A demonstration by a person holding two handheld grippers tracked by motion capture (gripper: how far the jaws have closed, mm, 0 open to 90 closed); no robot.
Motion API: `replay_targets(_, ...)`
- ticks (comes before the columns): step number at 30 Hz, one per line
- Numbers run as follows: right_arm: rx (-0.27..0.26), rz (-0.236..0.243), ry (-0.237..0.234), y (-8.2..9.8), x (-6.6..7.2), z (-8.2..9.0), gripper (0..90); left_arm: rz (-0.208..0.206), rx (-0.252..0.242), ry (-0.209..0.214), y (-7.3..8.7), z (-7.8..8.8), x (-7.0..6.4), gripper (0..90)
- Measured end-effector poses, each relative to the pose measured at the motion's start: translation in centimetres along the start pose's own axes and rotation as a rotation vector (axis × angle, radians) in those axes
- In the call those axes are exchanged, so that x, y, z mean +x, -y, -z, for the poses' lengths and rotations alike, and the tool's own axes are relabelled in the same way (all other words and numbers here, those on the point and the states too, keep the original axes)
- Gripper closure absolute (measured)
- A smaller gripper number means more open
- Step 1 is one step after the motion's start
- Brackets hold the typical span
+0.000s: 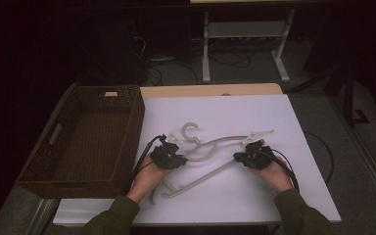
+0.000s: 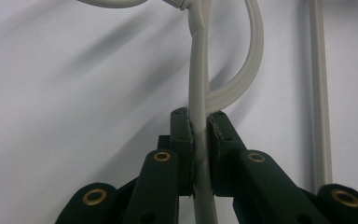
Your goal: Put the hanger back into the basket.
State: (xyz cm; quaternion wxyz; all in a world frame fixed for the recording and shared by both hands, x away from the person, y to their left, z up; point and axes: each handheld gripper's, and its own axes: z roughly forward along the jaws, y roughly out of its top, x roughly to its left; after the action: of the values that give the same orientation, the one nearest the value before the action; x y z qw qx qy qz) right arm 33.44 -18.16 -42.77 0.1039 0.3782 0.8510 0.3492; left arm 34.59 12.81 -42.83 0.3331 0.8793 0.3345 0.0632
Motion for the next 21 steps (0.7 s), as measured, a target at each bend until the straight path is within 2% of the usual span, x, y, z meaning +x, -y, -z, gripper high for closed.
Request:
replay_targets(3,-0.046,-0.006,-0.013,0.0,0.0,0.7,71.8,0.004,-0.009,-0.002,-0.1,0.1,-0.1,82.5)
replay_targets(5,-0.074,-0.026,-0.018,0.0,0.2,1.2,60.0,0.001,-0.010,-0.002,-0.2,0.3,-0.2,82.5)
replay_targets(7,-0.106,-0.019,-0.018,0.2,0.2,1.8,49.6,-0.009,-0.011,0.000,-0.3,0.5,-0.2,82.6)
replay_targets(11,-0.148,-0.050,-0.025,0.6,0.2,2.8,25.4,0.003,-0.016,0.003,-0.5,0.8,-0.4,82.6)
replay_targets(12,-0.161,-0.044,-0.020,0.8,0.2,3.0,21.7,0.003,-0.016,0.003,-0.5,0.8,-0.4,82.7)
replay_targets(13,-0.170,-0.052,-0.020,1.1,0.2,3.3,18.1,-0.019,-0.007,0.002,-0.8,1.0,-0.3,82.7)
replay_targets(21,-0.238,-0.049,0.011,3.0,0.3,5.5,14.2,0.004,-0.033,0.008,-1.8,1.9,-0.4,82.7)
